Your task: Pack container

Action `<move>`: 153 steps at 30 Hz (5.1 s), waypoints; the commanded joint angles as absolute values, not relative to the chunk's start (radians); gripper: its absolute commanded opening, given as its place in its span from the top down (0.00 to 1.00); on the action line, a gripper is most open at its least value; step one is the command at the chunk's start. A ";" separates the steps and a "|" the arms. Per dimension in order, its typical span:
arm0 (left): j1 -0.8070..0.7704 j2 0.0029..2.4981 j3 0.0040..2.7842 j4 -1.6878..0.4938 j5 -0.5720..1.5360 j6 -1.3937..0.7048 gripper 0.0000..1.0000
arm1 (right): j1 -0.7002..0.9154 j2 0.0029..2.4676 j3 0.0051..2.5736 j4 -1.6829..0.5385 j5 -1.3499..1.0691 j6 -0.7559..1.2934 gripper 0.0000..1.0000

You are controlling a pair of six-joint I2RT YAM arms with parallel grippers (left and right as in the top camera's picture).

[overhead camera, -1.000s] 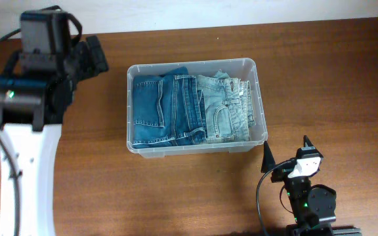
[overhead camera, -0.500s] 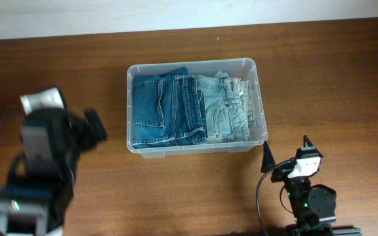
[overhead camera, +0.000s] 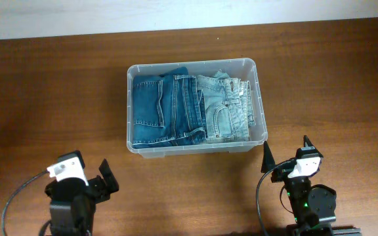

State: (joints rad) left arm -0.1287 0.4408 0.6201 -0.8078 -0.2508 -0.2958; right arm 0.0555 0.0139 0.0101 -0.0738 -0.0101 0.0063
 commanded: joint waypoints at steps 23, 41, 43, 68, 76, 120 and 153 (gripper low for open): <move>-0.078 0.093 0.135 -0.134 -0.141 -0.298 0.01 | 0.049 0.004 0.006 -0.078 -0.023 0.004 0.01; -0.043 0.005 0.051 -0.114 -0.097 -0.226 0.01 | 0.049 0.004 0.006 -0.078 -0.023 0.004 0.01; -0.043 0.005 0.043 -0.112 -0.081 -0.194 0.01 | 0.049 0.004 0.006 -0.079 -0.023 0.004 0.02; -0.017 0.005 0.032 -0.124 0.038 0.043 0.01 | 0.049 0.004 0.006 -0.078 -0.023 0.004 0.01; -0.017 0.005 0.032 -0.124 0.038 0.043 0.01 | 0.049 0.004 0.006 -0.078 -0.023 0.004 0.01; -0.017 0.005 0.032 -0.124 0.038 0.043 0.01 | 0.049 0.004 0.006 -0.078 -0.023 0.004 0.02; -0.017 0.005 0.032 -0.124 0.038 0.043 0.01 | 0.049 0.004 0.006 -0.078 -0.023 0.004 0.01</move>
State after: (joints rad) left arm -0.0227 0.0154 0.0429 -0.1230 0.0238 0.0235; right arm 0.0555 0.0139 0.0101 -0.0738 -0.0101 0.0025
